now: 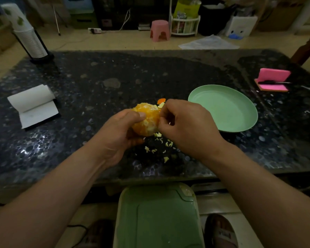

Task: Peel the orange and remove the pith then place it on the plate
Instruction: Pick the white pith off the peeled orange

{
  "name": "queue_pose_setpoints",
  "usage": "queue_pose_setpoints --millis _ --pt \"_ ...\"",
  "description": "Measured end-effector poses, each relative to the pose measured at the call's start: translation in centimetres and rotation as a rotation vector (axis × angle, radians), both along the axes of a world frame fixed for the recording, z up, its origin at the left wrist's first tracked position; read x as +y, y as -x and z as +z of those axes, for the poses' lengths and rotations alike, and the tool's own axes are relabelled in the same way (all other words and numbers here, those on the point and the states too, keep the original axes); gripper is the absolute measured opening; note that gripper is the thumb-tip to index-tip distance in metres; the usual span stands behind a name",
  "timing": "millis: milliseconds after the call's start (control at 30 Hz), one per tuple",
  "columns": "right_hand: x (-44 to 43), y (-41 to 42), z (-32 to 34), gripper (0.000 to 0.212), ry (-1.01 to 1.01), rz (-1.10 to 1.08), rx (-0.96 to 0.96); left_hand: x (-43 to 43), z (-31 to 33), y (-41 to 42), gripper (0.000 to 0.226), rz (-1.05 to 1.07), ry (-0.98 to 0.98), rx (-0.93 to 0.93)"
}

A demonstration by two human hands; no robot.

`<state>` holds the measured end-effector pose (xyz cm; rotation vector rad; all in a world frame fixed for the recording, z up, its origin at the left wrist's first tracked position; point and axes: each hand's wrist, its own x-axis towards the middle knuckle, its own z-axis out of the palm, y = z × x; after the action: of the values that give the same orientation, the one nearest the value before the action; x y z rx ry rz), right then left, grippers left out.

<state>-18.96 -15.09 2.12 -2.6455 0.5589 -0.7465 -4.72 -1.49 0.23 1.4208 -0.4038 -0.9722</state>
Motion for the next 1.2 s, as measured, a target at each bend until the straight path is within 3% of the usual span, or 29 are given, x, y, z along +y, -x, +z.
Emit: queue_pose_setpoints --millis 233,433,667,1033,1200 --pt "-0.6 -0.2 0.1 0.013 -0.354 -0.028 -0.041 0.2 0.2 -0.1 0.067 -0.008 0.045 0.168" --pt "-1.0 -0.3 0.4 0.007 -0.600 0.010 -0.049 0.7 0.6 -0.9 0.059 -0.042 0.127 0.257" --pt "-0.5 -0.3 0.5 0.011 -0.598 0.023 -0.071 0.6 0.7 -0.8 0.066 0.006 0.115 0.247" --pt "0.5 -0.5 0.1 0.010 -0.405 -0.061 -0.113 0.3 1.1 0.5 0.061 0.055 0.108 0.178" --pt "0.1 -0.4 0.2 0.011 -0.444 -0.052 -0.128 0.4 1.0 0.5 0.065 0.032 0.126 0.235"
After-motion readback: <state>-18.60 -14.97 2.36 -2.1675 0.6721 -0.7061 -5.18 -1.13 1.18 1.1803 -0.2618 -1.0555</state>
